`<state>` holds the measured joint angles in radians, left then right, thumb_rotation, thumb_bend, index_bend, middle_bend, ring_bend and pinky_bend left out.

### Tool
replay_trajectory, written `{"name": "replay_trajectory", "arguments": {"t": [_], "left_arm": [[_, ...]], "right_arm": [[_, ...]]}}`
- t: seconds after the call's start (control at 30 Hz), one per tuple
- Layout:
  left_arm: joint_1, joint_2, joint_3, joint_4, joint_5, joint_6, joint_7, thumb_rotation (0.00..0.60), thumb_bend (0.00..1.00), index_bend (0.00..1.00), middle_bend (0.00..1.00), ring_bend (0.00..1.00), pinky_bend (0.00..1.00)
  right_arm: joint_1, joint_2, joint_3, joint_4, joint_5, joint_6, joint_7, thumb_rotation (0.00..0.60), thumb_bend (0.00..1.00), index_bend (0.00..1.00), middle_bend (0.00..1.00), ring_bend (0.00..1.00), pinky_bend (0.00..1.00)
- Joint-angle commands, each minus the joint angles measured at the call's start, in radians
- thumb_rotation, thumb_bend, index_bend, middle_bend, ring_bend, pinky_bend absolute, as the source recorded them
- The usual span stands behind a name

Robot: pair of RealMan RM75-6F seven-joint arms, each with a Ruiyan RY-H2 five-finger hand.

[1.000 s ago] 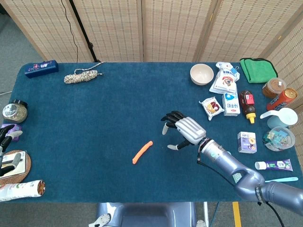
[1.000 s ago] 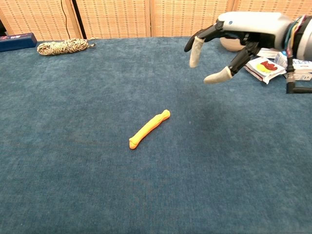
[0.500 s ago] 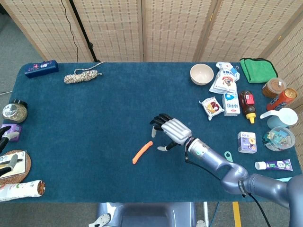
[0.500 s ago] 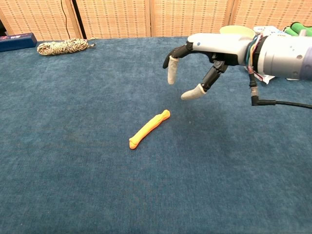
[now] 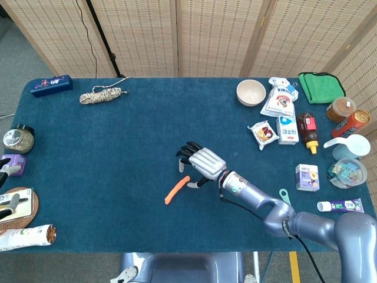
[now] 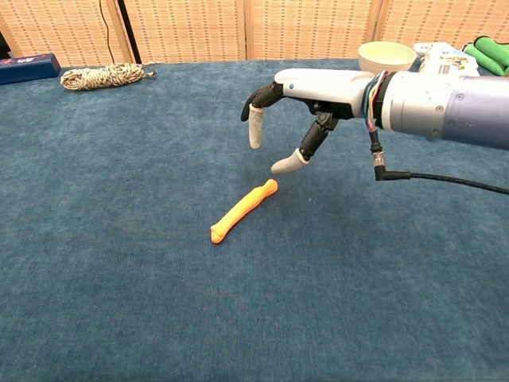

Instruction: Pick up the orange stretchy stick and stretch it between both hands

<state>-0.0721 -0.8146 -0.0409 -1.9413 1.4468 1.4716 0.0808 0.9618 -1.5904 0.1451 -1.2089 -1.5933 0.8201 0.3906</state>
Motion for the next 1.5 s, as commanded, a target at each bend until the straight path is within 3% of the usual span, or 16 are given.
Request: {"name": "replay_trajectory", "arguments": {"t": [0.03, 0.8, 1.5], "left_arm": [[0.001, 0.0, 0.0, 0.001, 0.0, 0.001, -0.001, 0.6, 0.39, 0.24, 0.13, 0.13, 0.05], [0.012, 0.005, 0.003, 0.009, -0.004, 0.009, -0.013, 0.6, 0.39, 0.24, 0.13, 0.13, 0.05], [0.011, 0.004, 0.001, 0.016, -0.008, 0.004, -0.024, 0.6, 0.39, 0.24, 0.13, 0.13, 0.05]], "right_arm": [[0.005, -0.023, -0.007, 0.025, 0.0, 0.008, -0.01, 0.6, 0.24, 0.43, 0.18, 0.1, 0.03], [0.04, -0.163, -0.081, 0.233, -0.029, 0.027, -0.036, 0.6, 0.24, 0.45, 0.19, 0.1, 0.03], [0.058, -0.196, -0.102, 0.273, -0.021, 0.015, -0.038, 0.6, 0.24, 0.52, 0.22, 0.12, 0.03]]}}
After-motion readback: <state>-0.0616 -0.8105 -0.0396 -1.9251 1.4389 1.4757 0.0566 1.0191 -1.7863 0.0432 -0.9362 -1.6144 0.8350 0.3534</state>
